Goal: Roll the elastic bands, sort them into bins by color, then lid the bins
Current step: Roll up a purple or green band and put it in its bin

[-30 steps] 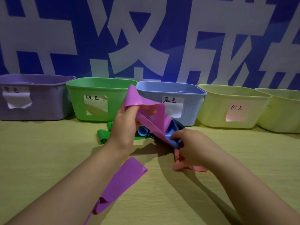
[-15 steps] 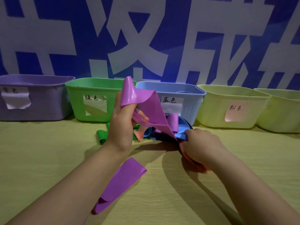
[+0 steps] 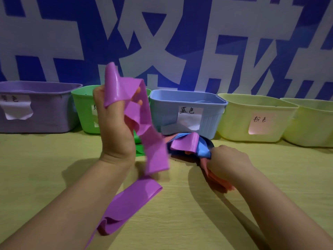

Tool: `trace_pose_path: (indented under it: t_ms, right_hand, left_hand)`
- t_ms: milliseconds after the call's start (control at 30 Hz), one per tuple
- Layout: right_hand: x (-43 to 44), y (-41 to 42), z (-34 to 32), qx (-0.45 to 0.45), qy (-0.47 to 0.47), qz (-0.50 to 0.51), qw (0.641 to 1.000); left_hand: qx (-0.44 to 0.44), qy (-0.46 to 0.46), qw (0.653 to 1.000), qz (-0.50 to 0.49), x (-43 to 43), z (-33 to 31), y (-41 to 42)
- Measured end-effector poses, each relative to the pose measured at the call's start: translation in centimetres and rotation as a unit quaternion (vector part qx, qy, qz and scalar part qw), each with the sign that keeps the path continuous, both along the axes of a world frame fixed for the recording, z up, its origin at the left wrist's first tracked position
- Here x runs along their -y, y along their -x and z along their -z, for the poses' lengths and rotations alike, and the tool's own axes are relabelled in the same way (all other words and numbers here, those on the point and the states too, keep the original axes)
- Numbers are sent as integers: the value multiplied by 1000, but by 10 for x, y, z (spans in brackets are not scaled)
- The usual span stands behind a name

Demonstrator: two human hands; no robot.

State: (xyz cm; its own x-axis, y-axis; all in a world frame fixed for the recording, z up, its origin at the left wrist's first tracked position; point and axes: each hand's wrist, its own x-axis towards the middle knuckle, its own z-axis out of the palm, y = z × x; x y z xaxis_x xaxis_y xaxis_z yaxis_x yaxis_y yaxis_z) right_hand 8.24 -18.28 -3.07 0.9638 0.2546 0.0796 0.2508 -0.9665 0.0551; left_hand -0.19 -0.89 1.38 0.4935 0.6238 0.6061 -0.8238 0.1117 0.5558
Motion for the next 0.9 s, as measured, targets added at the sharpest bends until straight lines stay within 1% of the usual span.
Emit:
trace_pose_path:
  t_ms: [67,133,167,233,267,300,367,400,433,467,500,567,633,700,800,833,900]
  right_hand:
    - [-2,1,-2,35,-24,-1,999]
    - [-5,3,-7,85,-74,-24,993]
    - [-6,5,-10,108,-115,-44,986]
    - [-11,12,-16,141,-227,-115,957]
    - [-14,17,-18,138,-277,-166,936]
    - [-17,23,-19,116,-313,-223,916]
    - [-25,37,-17,24,-347,-318,882]
    - [-29,41,-15,-19,-351,-340,872]
    - [-32,43,-12,-47,-355,-345,868]
    - [-35,43,-10,-54,-364,-339,866]
    - [-37,43,-8,-45,-378,-326,865]
    - [-38,42,-7,4,-416,-297,859]
    - [-37,41,-7,32,-458,-283,842]
    - [-35,41,-8,11,-510,-285,812]
    - [-32,41,-11,-4,-602,-296,742]
    - [-31,40,-12,-1,-618,-309,723]
    - [-29,38,-14,-1,-630,-335,700]
  left_hand:
    - [-33,5,999,25,3,4,-3]
    - [-70,-32,997,27,7,9,-4]
    - [-79,-52,995,33,10,11,-3]
    - [-93,-75,992,49,14,15,-2]
    - [-99,-89,990,52,15,16,-2]
    - [-102,-105,988,56,16,18,-3]
    - [-102,-122,984,74,20,22,-3]
    - [-105,-123,983,84,22,23,-3]
    - [-110,-127,982,91,23,24,-3]
    - [-116,-140,979,92,25,24,-2]
    - [-121,-161,976,89,26,25,-1]
    - [-130,-215,965,82,26,26,0]
    - [-152,-267,950,63,26,27,1]
    - [-172,-291,940,47,27,28,0]
    - [-195,-309,931,24,27,30,-2]
    - [-203,-314,927,15,27,31,-3]
    - [-216,-324,921,5,27,31,-4]
